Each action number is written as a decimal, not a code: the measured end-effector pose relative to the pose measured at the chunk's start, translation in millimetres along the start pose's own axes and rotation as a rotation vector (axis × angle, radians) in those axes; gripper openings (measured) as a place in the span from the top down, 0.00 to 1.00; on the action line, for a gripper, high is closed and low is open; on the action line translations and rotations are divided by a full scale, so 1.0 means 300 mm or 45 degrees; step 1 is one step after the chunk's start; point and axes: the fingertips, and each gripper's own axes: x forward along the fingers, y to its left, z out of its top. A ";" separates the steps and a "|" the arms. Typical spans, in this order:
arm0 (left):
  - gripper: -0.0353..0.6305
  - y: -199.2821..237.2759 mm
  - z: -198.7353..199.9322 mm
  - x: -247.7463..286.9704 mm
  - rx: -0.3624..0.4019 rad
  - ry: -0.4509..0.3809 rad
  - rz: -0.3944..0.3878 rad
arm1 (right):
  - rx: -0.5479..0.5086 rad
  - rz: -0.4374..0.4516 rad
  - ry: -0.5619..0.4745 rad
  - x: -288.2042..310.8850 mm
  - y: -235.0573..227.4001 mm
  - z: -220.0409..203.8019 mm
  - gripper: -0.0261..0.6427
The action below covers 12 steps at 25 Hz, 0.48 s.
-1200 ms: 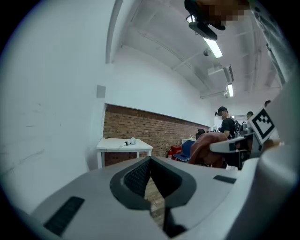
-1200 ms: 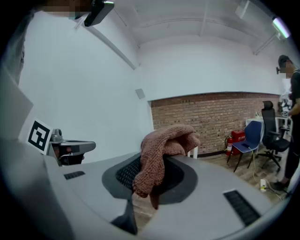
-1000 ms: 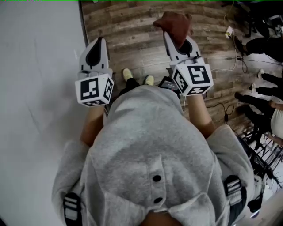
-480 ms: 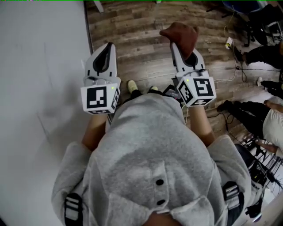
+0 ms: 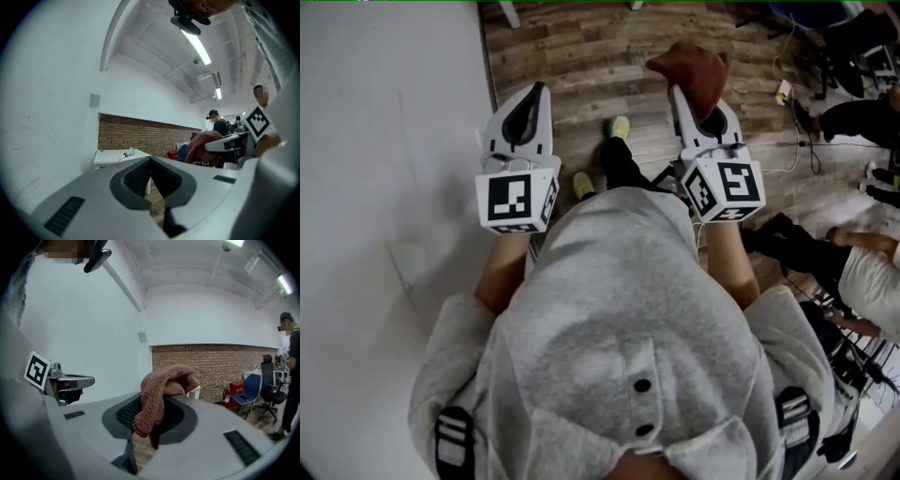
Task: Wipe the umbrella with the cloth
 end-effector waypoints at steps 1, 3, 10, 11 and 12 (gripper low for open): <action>0.92 0.022 -0.007 0.012 -0.006 -0.005 -0.001 | -0.006 -0.002 0.000 0.027 0.009 -0.003 0.83; 0.92 0.083 -0.034 0.038 -0.012 -0.010 -0.001 | -0.015 0.001 0.000 0.096 0.036 -0.020 0.83; 0.92 0.175 -0.082 0.094 0.007 -0.026 0.054 | -0.021 0.034 -0.022 0.233 0.035 -0.061 0.83; 0.92 0.179 -0.078 0.103 0.014 -0.023 0.060 | -0.015 0.041 -0.029 0.247 0.025 -0.053 0.83; 0.92 0.183 -0.076 0.118 0.021 -0.020 0.066 | -0.011 0.046 -0.035 0.265 0.013 -0.045 0.83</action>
